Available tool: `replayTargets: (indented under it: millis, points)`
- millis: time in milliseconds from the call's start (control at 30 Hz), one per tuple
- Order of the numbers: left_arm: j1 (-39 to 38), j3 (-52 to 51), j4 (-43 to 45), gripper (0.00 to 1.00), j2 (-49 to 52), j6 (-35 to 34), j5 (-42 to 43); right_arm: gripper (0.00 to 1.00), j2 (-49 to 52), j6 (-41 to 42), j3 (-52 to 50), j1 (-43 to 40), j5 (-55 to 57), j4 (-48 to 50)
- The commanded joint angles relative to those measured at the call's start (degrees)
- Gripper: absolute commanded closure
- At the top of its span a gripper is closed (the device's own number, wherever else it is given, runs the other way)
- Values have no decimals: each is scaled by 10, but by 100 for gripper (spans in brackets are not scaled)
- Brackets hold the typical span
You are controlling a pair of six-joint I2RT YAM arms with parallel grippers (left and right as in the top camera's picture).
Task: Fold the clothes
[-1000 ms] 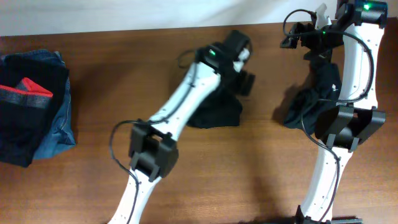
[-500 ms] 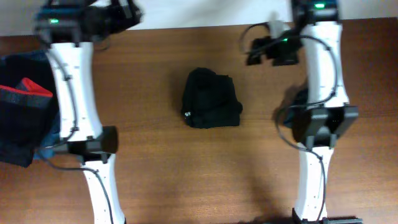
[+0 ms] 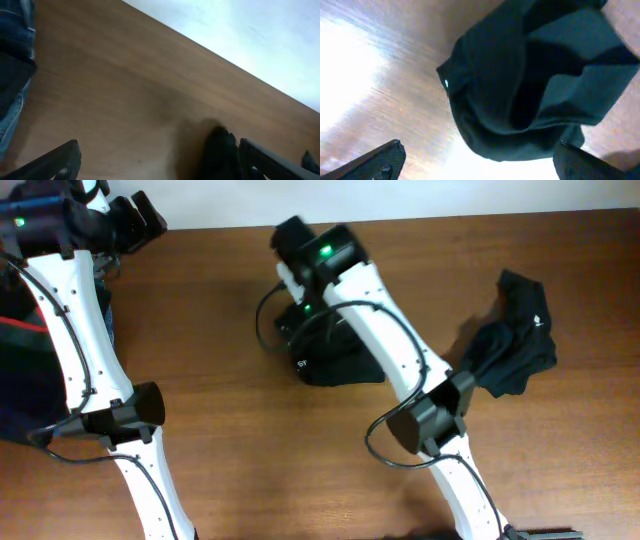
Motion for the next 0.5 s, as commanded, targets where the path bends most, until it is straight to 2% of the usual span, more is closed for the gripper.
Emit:
replayTargets:
  millis: [0,100,233,267,467]
  points:
    - [1,6,-2,1,-3,1,-15,4,-15,33,-30,-13,48,1]
    - [1,6,-2,0,-3,3,-15,11,-14,35,-52,-24,46,13]
    - [1,6,-2,1,-3,14,-15,30,-14,35,-66,-33,42,57]
    - [1,6,-3,1,-3,14,-15,32,-14,35,-66,-33,41,65]
    - [1,6,-7,1,-3,14,-22,26,-14,35,-66,-33,22,81]
